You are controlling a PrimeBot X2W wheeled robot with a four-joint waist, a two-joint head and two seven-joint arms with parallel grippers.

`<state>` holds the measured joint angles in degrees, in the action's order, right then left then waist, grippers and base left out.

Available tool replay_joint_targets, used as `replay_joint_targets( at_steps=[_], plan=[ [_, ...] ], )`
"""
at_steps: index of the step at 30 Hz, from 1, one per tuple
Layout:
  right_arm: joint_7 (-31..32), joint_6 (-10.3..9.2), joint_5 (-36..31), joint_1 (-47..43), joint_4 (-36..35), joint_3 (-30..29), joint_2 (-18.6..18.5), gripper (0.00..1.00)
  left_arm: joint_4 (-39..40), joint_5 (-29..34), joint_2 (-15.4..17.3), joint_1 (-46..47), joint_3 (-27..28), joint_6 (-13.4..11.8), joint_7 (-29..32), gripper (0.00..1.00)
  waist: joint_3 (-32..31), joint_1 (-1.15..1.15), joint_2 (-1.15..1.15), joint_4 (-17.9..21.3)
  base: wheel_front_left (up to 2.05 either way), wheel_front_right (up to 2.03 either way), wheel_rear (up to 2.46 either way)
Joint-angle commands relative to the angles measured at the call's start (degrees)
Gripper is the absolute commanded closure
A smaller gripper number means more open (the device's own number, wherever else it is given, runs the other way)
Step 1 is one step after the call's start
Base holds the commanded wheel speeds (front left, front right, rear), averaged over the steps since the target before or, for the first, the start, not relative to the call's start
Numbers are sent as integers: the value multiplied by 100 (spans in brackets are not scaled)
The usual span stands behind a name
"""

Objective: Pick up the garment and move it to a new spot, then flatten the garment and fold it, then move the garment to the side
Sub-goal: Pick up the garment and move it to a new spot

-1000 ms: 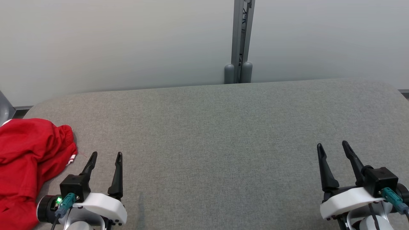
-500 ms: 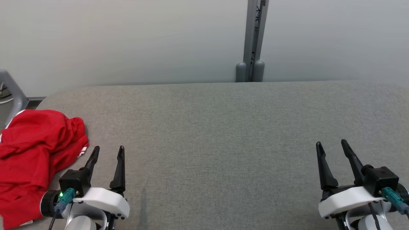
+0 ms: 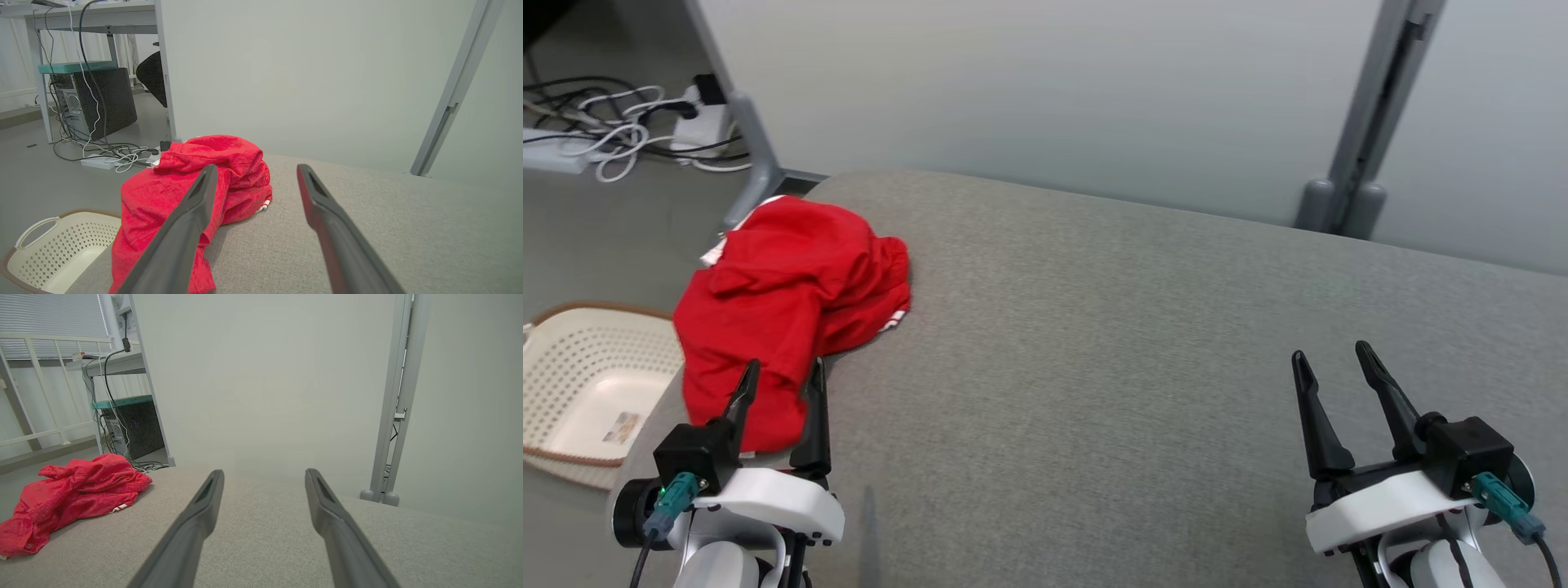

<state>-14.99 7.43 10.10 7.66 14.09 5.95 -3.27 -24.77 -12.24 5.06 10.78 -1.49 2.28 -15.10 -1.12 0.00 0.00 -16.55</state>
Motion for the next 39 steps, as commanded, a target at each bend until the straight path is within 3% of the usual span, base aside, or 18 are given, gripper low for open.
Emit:
replay_joint_targets(
  at_steps=[1,10,31,39],
  plan=[
    [-29,11,13,11,-16,38,-14,0,47,-24,11,-38,47,-18,-8,0,23,0,0,-541,0,0,0],
    [-29,11,62,102,-81,226,3,0,121,-35,-13,-127,216,-11,-8,0,53,0,0,-1286,0,0,0],
    [-29,10,109,279,19,353,-10,0,292,85,-127,-122,314,28,-5,0,220,0,0,-1378,0,0,0],
    [131,10,-34,291,-242,199,-101,0,143,-75,-166,362,204,160,-5,0,633,0,0,-1256,0,0,0]
  ],
)
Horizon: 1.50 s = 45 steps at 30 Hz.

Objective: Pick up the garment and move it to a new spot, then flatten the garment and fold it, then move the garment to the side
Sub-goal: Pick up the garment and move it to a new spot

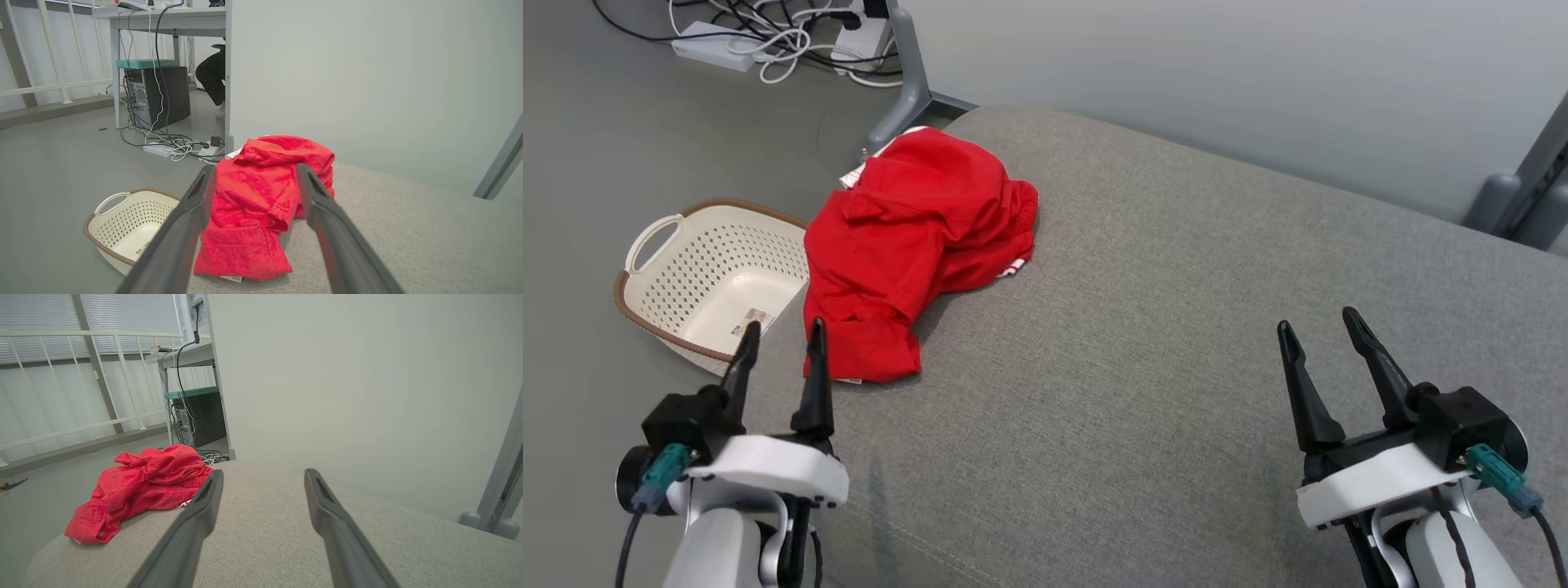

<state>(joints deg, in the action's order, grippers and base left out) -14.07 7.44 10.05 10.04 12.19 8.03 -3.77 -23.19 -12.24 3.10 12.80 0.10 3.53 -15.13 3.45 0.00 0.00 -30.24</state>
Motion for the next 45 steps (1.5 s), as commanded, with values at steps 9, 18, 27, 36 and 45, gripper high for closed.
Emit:
replay_joint_targets(
  at_steps=[9,18,27,36,45],
  plan=[
    [493,9,-152,435,-706,168,-383,0,-650,-421,6,1362,129,221,-1,0,1344,0,0,820,0,0,0],
    [582,6,-69,628,-944,194,-514,0,-2220,-848,378,2631,38,381,197,0,1943,0,0,1320,0,0,0],
    [459,7,-34,744,-902,155,-465,0,-3341,-1113,709,3443,-87,391,249,0,2184,0,0,1602,0,0,0],
    [364,7,-1,773,-775,80,-398,0,-2975,-828,921,3617,-73,237,-8,100,2048,0,0,1591,0,0,0],
    [189,6,36,556,-559,-85,-266,0,-1086,-438,1102,2970,206,42,-4,100,1410,0,0,1639,0,0,0]
  ],
)
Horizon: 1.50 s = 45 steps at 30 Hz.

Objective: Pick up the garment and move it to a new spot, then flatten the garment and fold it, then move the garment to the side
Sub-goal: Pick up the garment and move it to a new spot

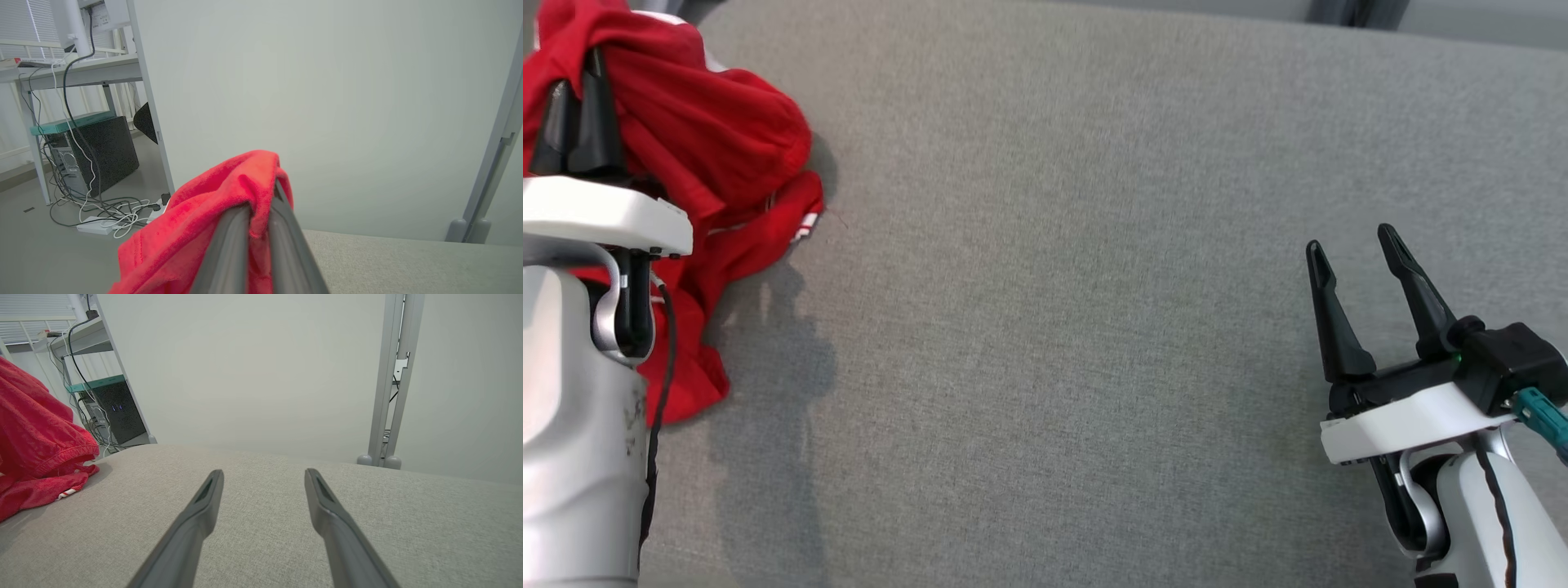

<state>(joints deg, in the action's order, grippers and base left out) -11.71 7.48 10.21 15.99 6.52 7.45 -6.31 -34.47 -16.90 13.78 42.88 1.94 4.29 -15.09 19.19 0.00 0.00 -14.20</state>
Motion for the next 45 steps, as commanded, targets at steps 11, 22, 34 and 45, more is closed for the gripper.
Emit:
replay_joint_targets(
  at_steps=[11,22,34,45],
  plan=[
    [-200,4,42,-462,145,-343,208,0,2315,124,-372,-1967,-372,-221,350,100,-935,0,0,396,0,0,0],
    [-189,3,4,-326,104,-276,283,0,3152,111,-836,-2959,-1334,-181,1175,100,-836,0,0,1379,0,0,0],
    [-302,3,179,-161,298,-479,330,0,2144,-98,-1062,-1860,-2609,-168,1297,100,-331,0,0,2942,0,0,0],
    [-359,3,478,-188,482,-516,334,0,958,-620,-1073,-1362,-3639,-52,1560,0,-153,0,0,3214,0,0,0]
  ],
)
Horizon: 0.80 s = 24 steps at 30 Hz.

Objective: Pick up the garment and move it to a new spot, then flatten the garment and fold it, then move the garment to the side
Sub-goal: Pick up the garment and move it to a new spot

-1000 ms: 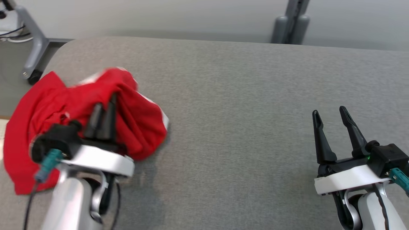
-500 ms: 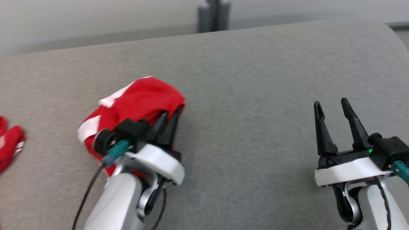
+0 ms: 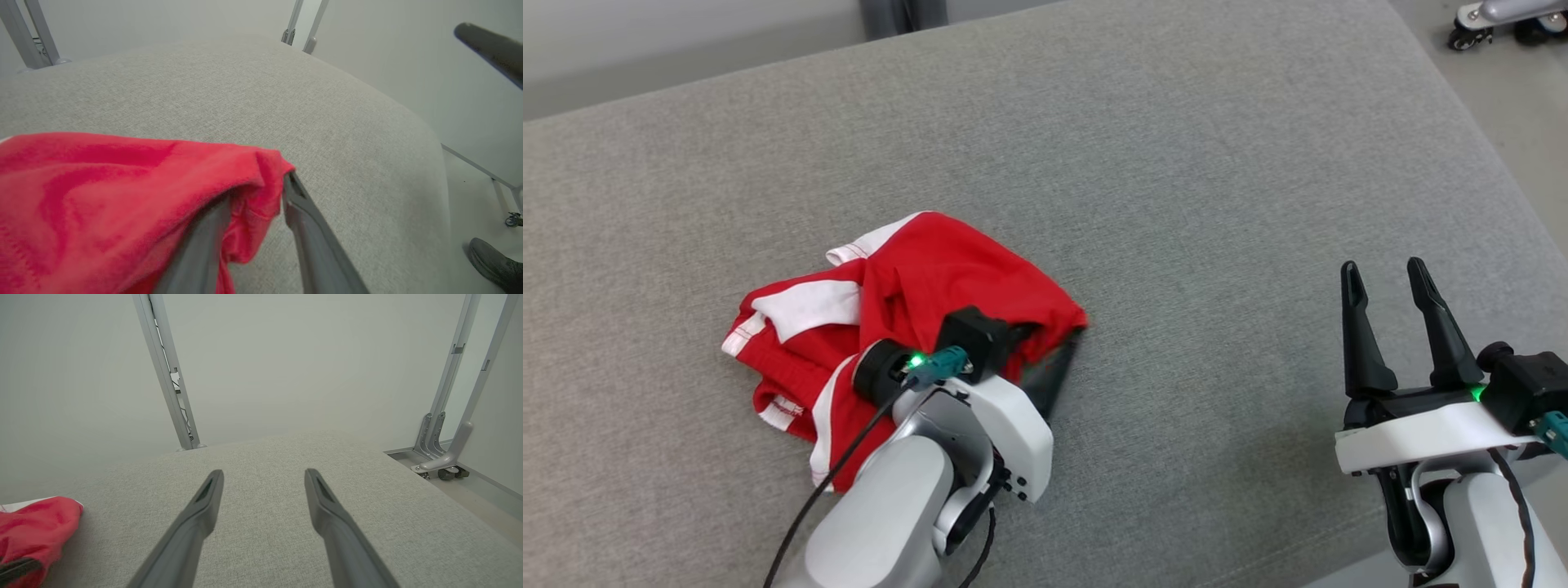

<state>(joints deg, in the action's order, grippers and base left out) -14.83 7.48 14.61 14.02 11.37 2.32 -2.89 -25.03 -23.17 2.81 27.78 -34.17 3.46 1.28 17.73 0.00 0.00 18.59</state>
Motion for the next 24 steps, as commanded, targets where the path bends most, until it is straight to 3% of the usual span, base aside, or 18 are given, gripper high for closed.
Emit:
replay_joint_targets(
  at_steps=[1,11,17,24],
  plan=[
    [-47,3,60,14,12,-3,-7,0,-21,35,24,139,-112,51,-105,0,-21,0,0,-118,0,0,0],
    [-48,3,-50,6,26,18,-15,0,291,76,188,-348,-138,-191,-661,0,-357,0,0,-786,0,0,0],
    [-46,3,-127,-64,54,33,-15,0,732,-148,390,-696,283,-486,-989,0,-526,0,0,-1064,0,0,0],
    [-45,3,-239,-174,124,59,-16,0,1014,-434,761,-1074,1226,-1078,-1431,0,-780,0,0,-1352,0,0,0]
  ],
)
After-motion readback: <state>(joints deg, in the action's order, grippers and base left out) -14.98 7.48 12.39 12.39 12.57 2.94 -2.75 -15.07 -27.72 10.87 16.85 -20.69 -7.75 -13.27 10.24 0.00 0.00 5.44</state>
